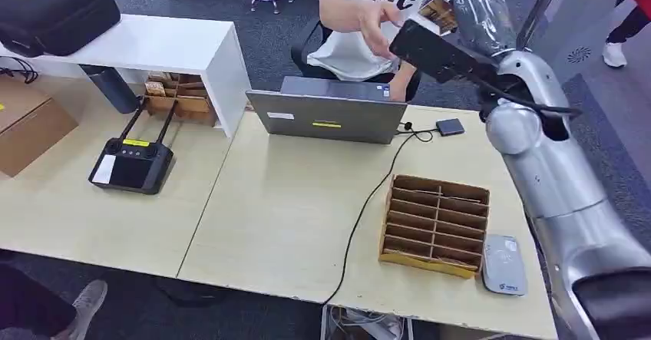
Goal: Pass the card to the sensor for recognition and then transmit it.
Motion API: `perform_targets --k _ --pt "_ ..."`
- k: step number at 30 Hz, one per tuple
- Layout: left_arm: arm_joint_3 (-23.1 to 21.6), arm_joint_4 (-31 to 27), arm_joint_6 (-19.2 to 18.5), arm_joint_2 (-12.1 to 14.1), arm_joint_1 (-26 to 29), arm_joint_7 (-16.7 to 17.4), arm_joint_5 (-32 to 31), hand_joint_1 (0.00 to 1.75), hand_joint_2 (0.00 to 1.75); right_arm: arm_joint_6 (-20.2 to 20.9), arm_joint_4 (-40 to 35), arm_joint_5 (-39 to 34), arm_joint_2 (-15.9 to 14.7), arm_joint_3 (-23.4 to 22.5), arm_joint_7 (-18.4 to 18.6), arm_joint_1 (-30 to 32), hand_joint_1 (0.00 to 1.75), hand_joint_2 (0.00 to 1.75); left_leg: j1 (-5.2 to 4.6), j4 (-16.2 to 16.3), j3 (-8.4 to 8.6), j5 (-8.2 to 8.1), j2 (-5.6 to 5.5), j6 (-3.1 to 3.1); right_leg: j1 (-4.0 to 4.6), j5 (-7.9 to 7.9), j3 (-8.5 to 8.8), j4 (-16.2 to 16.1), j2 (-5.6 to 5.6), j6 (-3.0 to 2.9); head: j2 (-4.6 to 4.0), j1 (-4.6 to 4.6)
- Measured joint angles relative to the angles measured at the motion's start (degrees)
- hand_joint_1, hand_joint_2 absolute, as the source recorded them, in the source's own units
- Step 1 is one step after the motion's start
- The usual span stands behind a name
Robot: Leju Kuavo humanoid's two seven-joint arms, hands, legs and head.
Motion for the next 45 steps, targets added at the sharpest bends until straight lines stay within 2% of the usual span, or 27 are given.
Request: perform_targets --k 7,12,23,24,25,26,34,38,45 --pt "-0.2 3.4 3.1 3.5 -1.0 -0.9 -2.4 0.0 1.75 0.0 10.1 -0.6 3.3 2.5 1.0 -2.5 1.75 1.75 -0.02 0.0 -0.02 0.0 0.0 0.0 -0.01 0.0 0.0 0.0 0.01 0.0 0.0 0.0" --pt "-2.8 3.7 5.0 4.6 -1.6 -2.1 -4.2 0.0 1.75 0.0 14.7 -0.5 4.2 3.0 2.0 -3.7 1.75 1.75 -0.03 0.0 -0.03 -0.01 0.01 0.0 -0.02 0.01 -0.01 -0.1 0.01 0.01 0.0 -0.02" --pt "-8.0 3.9 5.7 4.2 -2.6 -3.6 -2.7 0.0 1.75 -0.2 18.2 -0.2 5.2 3.3 1.9 -4.2 1.75 1.75 -0.02 0.0 -0.03 -0.01 0.02 0.0 -0.01 0.0 -0.05 0.0 0.02 0.0 0.0 0.0" --pt "-8.5 3.9 5.7 4.1 -2.6 -3.6 -2.5 0.0 1.75 -0.2 18.2 -0.2 5.2 3.3 1.9 -4.2 1.68 1.75 -0.03 0.0 -0.03 -0.01 0.02 0.0 -0.01 0.0 -0.04 0.0 0.02 0.0 0.0 0.0" --pt "-8.8 4.0 5.7 4.1 -2.7 -3.6 -2.4 0.0 1.75 -0.2 18.2 -0.2 5.2 3.3 1.9 -4.2 0.42 1.75 -0.02 0.0 -0.03 -0.01 0.02 0.0 -0.01 0.0 -0.04 0.0 0.02 0.0 0.0 0.0" --pt "-9.0 4.0 5.7 4.0 -2.8 -3.6 -2.4 0.0 1.75 -0.2 18.3 -0.3 5.2 3.3 1.9 -4.2 0.0 1.75 -0.03 0.0 -0.03 -0.01 0.02 0.0 -0.01 0.0 -0.04 0.0 0.03 0.0 0.0 0.0" --pt "-12.7 4.0 6.7 3.6 -2.7 -4.5 0.2 0.0 1.75 -1.8 17.7 -2.3 5.2 2.8 1.4 -3.6 0.0 1.75 -0.03 0.0 -0.01 -0.01 0.03 0.0 -0.01 0.01 -0.06 0.0 0.03 0.0 0.0 0.0" --pt "-16.0 3.2 7.0 2.6 -1.8 -6.0 1.9 0.0 1.75 -3.2 14.7 -3.8 4.8 1.1 1.2 -1.8 0.0 1.75 -0.03 0.0 -0.01 -0.01 0.06 0.0 -0.01 0.01 -0.07 -0.1 0.07 0.0 0.0 -0.02" --pt "-20.4 1.1 6.6 1.5 -0.5 -6.2 3.5 0.0 1.75 -4.1 11.0 -5.4 4.1 -0.7 0.5 0.3 0.0 1.75 -0.04 0.0 -0.01 -0.02 0.07 0.0 -0.01 0.01 -0.09 -0.1 0.08 0.0 0.0 -0.02"
